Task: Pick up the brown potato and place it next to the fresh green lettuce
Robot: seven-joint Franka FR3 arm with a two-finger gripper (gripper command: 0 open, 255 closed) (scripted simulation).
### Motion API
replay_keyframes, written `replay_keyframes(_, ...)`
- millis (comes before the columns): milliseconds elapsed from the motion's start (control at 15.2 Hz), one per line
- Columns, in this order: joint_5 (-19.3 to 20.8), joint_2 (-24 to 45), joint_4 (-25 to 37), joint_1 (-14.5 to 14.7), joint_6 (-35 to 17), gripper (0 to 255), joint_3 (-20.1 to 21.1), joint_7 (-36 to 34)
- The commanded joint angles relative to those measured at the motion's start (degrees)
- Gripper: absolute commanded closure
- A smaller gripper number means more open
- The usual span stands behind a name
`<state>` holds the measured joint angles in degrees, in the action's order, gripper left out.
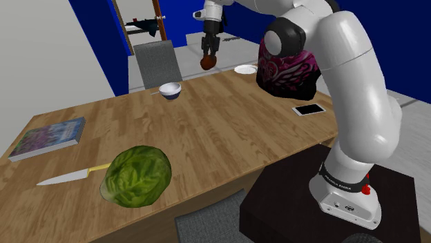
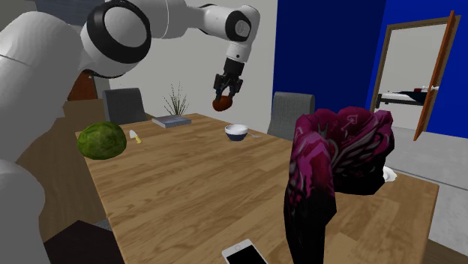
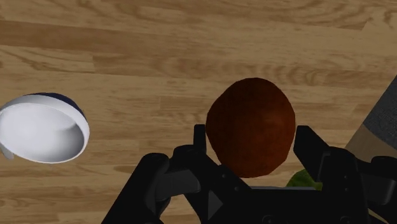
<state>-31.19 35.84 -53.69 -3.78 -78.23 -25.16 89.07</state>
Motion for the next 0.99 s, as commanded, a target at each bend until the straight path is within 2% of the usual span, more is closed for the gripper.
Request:
replay_keyframes(0, 1.4, -5.0, -8.4, 4.2, -3.7, 255, -0.6, -0.6)
replay_keyframes(396, 4.8, -15.2, -23.7, 13.5, -11.3, 255, -0.2, -5.7)
replay_keyframes(924, 7.9, -24.1, -35.9, 22.7, -18.9, 255, 2.8, -14.9)
